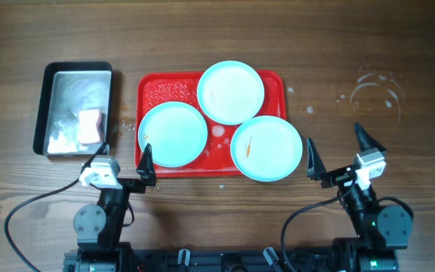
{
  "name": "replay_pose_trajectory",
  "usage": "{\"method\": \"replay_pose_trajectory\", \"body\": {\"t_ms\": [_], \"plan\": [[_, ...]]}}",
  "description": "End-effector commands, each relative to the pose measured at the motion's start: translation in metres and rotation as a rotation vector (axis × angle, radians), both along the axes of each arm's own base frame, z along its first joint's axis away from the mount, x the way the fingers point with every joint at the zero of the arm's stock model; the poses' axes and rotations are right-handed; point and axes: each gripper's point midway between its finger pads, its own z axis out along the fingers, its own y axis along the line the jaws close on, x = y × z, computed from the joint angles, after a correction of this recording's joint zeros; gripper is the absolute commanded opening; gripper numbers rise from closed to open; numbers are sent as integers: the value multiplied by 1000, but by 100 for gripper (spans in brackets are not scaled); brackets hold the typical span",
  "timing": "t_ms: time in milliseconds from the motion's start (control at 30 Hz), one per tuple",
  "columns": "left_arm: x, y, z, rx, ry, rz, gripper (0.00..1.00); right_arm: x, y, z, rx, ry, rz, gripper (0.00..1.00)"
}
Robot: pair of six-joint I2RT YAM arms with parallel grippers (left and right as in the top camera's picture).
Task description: Clean dirty plates on tray and stack at the side
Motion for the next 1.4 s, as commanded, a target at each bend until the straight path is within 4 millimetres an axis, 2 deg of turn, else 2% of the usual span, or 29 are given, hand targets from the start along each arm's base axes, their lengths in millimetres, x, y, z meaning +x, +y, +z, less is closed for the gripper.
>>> {"method": "replay_pose_trajectory", "body": {"t_ms": [0, 200, 267, 333, 500, 667, 800, 900, 967, 1033, 1167, 1200, 1300, 1367], "plan": [[0, 0, -2, -2, 3, 0, 100, -7, 5, 28, -2, -54, 27, 100], [-2, -10, 0, -6, -6, -58, 100, -8, 5, 31, -2, -61, 27, 100], [-3, -16, 8, -9, -26, -94, 100, -8, 5, 31, -2, -60, 27, 100], [-7, -22, 28, -14, -60, -126, 100, -8, 5, 31, -2, -61, 27, 100], [-18, -20, 72, -6, -52, -119, 100, -8, 1, 35, 2, -69, 4, 100], [-10, -20, 110, -5, 61, -117, 100, -8, 12, 67, -8, -72, 69, 100], [5, -16, 151, 23, 238, -99, 100, 10, 21, 88, -8, 103, 126, 100], [25, -13, 173, 37, 392, -85, 100, 27, 38, 108, -2, 242, 237, 100], [41, -9, 174, 40, 548, -66, 100, 40, 49, 118, 13, 343, 317, 100], [52, -9, 167, 86, 735, -89, 100, 50, 66, 125, 42, 445, 438, 100], [60, 21, 152, 57, 1004, -44, 100, 75, 107, 105, 65, 699, 574, 100], [62, 30, 147, 10, 1041, -33, 100, 78, 128, 96, 52, 761, 628, 100], [69, 53, 144, -86, 1033, 3, 100, 82, 180, 68, 4, 853, 753, 100], [76, 58, 148, -93, 998, 23, 100, 92, 194, 49, -7, 885, 768, 100]]}}
